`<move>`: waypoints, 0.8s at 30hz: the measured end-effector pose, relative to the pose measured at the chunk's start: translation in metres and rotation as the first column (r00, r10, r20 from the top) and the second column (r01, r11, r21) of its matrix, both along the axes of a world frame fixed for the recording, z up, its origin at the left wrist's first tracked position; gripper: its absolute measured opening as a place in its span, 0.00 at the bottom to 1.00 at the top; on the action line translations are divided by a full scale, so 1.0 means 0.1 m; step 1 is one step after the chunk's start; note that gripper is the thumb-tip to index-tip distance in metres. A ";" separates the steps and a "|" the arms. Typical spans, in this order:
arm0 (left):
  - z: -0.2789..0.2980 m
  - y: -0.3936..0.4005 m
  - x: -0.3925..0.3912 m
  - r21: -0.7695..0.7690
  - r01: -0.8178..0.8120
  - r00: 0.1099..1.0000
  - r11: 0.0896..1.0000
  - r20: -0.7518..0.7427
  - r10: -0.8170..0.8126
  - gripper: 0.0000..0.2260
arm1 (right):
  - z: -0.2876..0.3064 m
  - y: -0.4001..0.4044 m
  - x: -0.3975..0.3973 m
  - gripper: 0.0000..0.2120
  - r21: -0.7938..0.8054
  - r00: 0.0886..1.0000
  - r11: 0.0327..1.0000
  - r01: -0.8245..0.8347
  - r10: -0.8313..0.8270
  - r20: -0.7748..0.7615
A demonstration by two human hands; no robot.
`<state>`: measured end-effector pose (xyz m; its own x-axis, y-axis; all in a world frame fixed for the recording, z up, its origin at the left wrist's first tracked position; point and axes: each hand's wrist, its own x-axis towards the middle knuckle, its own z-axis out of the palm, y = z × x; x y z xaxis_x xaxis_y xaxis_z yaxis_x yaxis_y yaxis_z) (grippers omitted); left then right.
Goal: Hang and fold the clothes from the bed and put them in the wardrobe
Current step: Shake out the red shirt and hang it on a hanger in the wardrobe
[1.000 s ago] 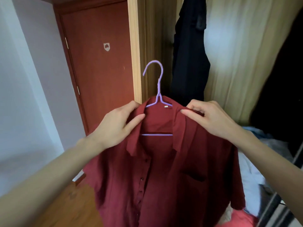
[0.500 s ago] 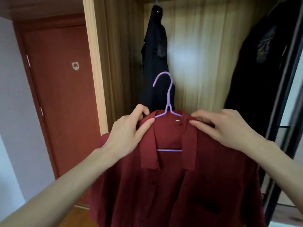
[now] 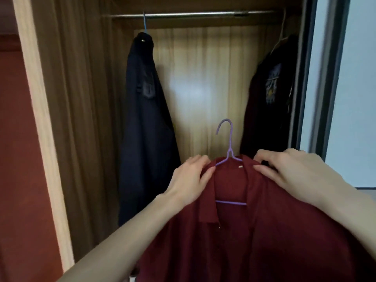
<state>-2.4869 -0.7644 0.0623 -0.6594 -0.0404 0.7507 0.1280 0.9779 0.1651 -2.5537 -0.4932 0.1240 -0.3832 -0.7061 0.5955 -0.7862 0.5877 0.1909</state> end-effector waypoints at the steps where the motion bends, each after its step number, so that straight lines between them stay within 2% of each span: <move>1: 0.00 0.04 -0.14 0.017 0.012 1.000 1.000 0.001 -0.012 0.09 | 0.01 0.02 -0.03 0.15 0.000 0.999 0.999 0.038 -0.038 0.000; 7: 0.41 0.15 -0.73 0.132 0.037 0.994 0.991 -0.109 -0.023 0.07 | 0.39 0.03 -0.16 0.12 -0.055 0.984 0.983 0.175 -0.176 -0.028; 10: 0.82 0.10 -0.94 0.179 0.049 0.983 0.983 -0.182 -0.016 0.08 | 0.75 -0.07 -0.26 0.12 -0.128 0.962 0.972 0.196 -0.216 -0.166; 15: 1.37 0.00 -1.19 0.220 0.056 0.975 0.974 -0.222 -0.006 0.21 | 1.34 -0.48 -0.52 0.07 -0.224 0.897 0.948 0.227 -0.293 -0.332; 18: 1.55 -0.06 -1.31 0.261 0.067 0.978 0.963 -0.210 -0.011 0.23 | 1.54 -0.73 -0.64 0.06 -0.248 0.892 0.939 0.236 -0.311 -0.327; 24: 1.80 -0.21 -1.49 0.243 0.089 0.968 0.966 -0.248 -0.026 0.22 | 1.76 -1.09 -0.92 0.04 -0.286 0.901 0.929 0.236 -0.319 -0.295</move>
